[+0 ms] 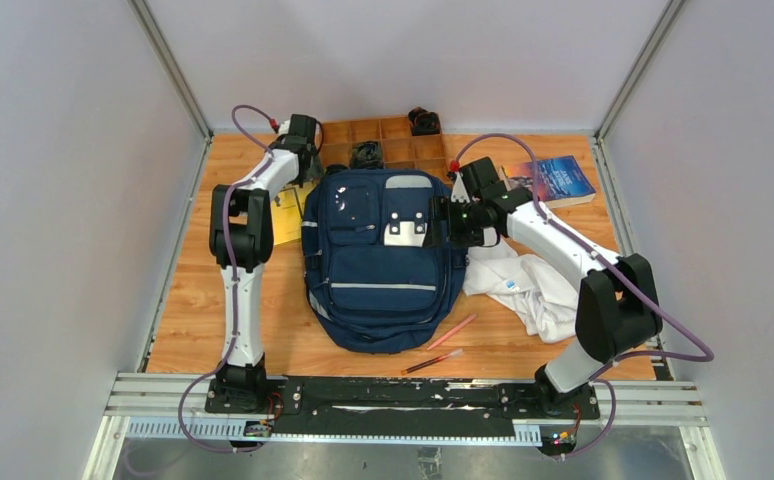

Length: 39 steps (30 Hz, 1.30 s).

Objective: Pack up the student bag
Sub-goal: Move the book to the center of the board.

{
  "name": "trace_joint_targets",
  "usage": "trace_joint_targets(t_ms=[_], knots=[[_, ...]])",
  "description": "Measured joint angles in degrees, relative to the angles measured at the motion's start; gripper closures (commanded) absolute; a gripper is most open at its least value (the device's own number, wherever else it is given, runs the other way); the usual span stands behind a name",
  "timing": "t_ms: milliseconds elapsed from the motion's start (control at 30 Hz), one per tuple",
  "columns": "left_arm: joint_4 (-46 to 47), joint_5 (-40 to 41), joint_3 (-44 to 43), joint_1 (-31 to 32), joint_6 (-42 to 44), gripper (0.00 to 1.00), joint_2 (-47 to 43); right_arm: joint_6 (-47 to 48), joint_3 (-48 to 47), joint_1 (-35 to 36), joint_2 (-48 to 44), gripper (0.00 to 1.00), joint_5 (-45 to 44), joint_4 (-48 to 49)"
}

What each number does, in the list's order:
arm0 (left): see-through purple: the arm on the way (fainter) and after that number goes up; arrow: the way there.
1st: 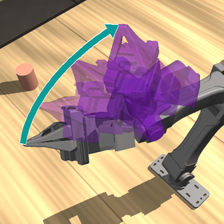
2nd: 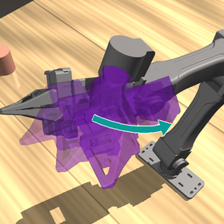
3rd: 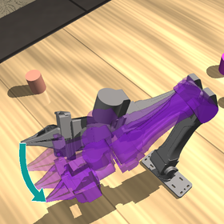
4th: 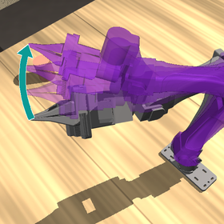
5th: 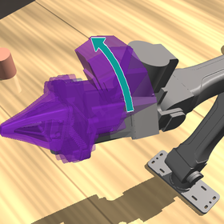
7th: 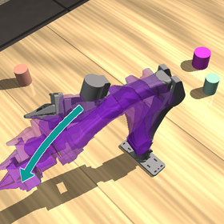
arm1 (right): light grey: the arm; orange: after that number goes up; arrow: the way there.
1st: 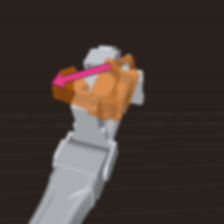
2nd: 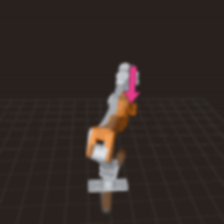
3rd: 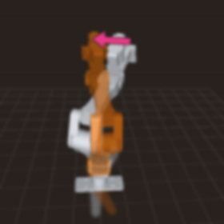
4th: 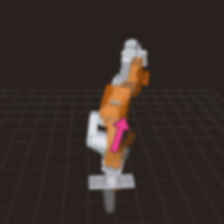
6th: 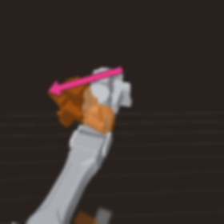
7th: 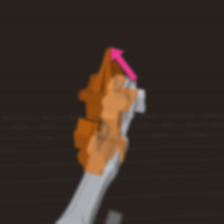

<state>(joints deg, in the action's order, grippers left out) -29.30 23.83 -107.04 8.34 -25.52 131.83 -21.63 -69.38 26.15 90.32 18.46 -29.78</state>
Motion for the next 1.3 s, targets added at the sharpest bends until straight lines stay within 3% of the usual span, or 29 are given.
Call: trace_joint_targets(t_ms=[600, 933, 1133, 1300], knots=[[-0.5, 0.8, 22.0, -4.5, -0.7, 0.18, -15.4, 0.3, -0.5, 1.1, 0.5, 0.20, 0.1, 0.0], [-1.5, 2.8, 39.9, -6.8, 0.5, 0.19, -31.5, 0.2, -0.5, 3.1, -0.3, 0.23, 1.1, 0.6], [-1.4, -0.6, 43.6, -6.8, 1.3, 0.13, -47.1, -1.6, -4.9, 11.3, -1.4, 0.25, 1.5, 4.9], [-0.8, -4.3, 49.2, -13.6, -0.2, 0.14, -56.5, -2.2, -20.0, 23.8, 7.6, 0.27, 1.2, 8.6]])
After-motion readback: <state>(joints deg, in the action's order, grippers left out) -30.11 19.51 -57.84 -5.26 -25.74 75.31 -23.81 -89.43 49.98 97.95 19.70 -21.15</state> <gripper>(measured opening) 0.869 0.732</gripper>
